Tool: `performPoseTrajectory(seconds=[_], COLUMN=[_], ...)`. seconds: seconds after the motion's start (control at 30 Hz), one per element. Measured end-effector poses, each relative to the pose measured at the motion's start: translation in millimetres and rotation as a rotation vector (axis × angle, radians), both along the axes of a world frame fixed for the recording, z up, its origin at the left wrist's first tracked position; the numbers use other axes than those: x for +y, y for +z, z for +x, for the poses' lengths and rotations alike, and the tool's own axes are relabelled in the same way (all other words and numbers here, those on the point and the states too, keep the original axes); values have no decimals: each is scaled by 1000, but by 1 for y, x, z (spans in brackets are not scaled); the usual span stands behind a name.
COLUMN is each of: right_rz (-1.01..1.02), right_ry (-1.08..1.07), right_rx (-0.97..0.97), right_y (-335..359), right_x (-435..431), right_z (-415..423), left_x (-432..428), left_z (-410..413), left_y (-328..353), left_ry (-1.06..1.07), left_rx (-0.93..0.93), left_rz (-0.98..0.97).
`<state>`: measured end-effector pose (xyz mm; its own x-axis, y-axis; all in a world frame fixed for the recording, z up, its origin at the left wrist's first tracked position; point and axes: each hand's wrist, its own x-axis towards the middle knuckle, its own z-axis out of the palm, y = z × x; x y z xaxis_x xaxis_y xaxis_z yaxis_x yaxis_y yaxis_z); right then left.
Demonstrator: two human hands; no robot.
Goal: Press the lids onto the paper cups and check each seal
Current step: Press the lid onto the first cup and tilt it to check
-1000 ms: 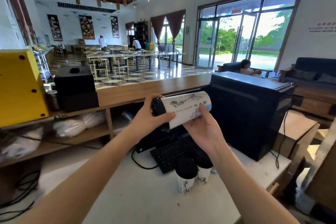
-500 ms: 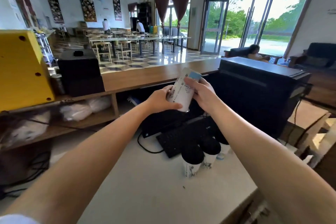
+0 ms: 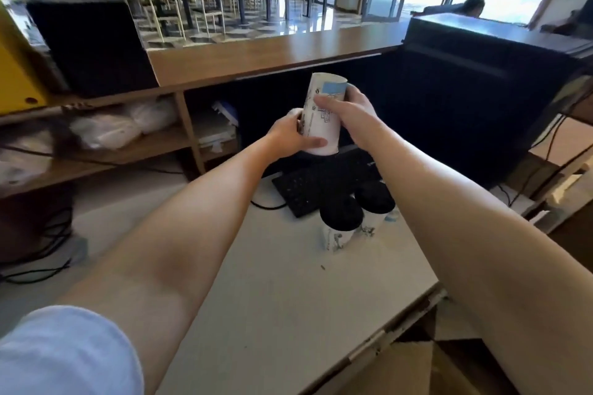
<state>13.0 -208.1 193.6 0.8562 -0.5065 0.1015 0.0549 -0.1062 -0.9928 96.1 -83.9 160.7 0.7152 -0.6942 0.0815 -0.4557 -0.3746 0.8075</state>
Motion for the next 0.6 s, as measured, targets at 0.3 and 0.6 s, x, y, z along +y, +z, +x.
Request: performPoseTrajectory(seconds=[0.3,0.6], right_rz=[-17,262], right_ry=[43,5], right_rx=[62,-29], right_y=[-49,-65], right_x=[-13,-25], right_z=[8,10], left_x=[-10,-8], left_z=[7,-8], left_y=[-57,-80], left_ry=[26,166], left_rx=[55,394], left_rz=[1,-225])
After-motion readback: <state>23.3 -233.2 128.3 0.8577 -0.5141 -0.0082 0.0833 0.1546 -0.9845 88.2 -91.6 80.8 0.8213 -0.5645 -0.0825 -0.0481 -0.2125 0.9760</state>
